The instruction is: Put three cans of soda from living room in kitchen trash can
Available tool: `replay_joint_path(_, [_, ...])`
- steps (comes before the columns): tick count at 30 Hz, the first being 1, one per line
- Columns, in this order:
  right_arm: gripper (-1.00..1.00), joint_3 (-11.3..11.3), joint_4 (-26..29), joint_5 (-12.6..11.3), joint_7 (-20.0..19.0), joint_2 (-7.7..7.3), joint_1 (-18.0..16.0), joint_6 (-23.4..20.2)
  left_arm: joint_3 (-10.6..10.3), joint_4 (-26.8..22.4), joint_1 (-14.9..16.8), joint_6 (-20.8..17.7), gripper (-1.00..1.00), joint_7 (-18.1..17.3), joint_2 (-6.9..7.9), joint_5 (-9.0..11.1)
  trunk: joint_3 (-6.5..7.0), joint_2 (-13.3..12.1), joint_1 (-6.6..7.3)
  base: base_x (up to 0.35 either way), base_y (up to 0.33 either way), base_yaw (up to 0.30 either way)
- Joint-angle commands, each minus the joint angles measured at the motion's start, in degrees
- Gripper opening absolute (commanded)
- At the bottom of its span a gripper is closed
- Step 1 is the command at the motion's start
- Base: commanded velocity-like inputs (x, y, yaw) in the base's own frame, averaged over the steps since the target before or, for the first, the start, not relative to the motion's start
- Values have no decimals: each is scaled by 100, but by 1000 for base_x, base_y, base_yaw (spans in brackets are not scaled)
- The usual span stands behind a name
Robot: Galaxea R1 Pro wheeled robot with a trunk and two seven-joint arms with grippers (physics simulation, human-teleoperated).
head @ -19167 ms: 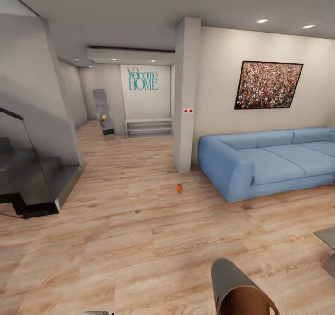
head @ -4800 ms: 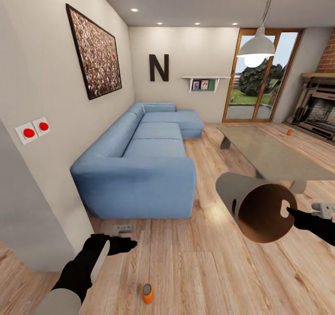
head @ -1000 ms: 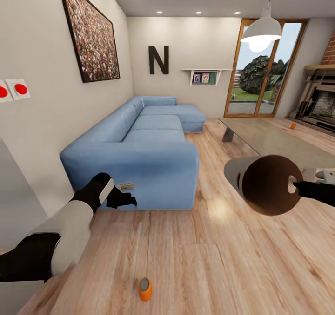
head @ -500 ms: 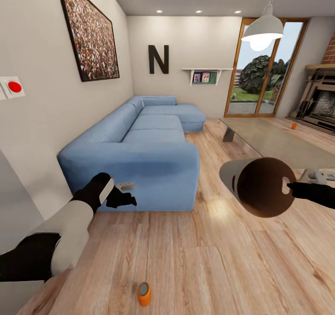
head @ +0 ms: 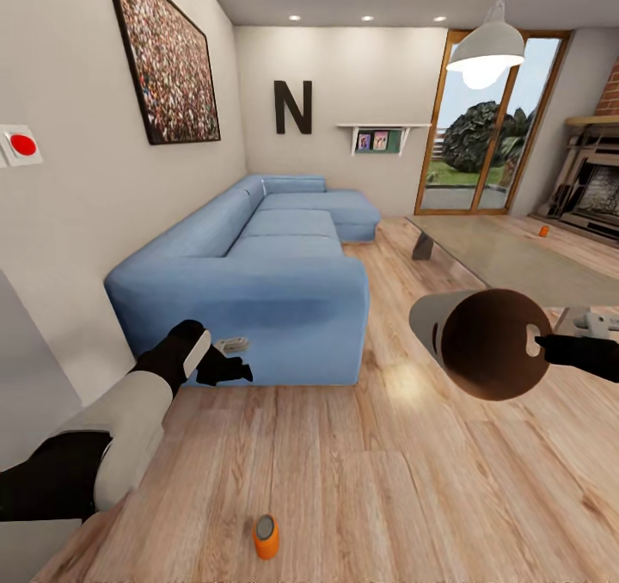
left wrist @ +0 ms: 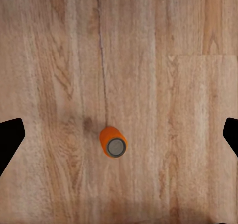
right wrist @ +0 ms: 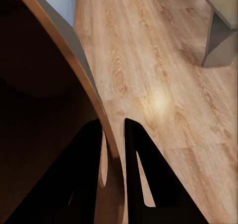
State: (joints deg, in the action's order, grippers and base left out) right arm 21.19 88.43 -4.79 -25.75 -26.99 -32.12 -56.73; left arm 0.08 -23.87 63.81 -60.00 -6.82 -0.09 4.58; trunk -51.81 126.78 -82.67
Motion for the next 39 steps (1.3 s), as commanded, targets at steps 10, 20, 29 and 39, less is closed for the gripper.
replay_joint_path(10, [-100, 1, 34, -154, -17, -31, -385, -136, -8, 44, 0, 0, 100, -8, 0, -1, -179, 403, -220, 0, 0, 0])
replay_joint_path(20, [-100, 0, 36, -154, -17, -65, -600, -327, -26, 54, -19, 0, 100, -15, -26, -16, -359, 804, -439, 0, 0, 0])
replay_joint_path(29, [-100, 1, 34, -154, -17, -65, -619, -327, -34, 59, -26, 46, 100, -6, -43, -45, -520, 1165, -637, 0, 0, 0])
replay_joint_path(39, [-100, -108, 26, -159, -9, -12, -782, -327, -50, 59, -25, 33, 100, 15, -57, -74, -700, 1566, -857, 0, 0, 0])
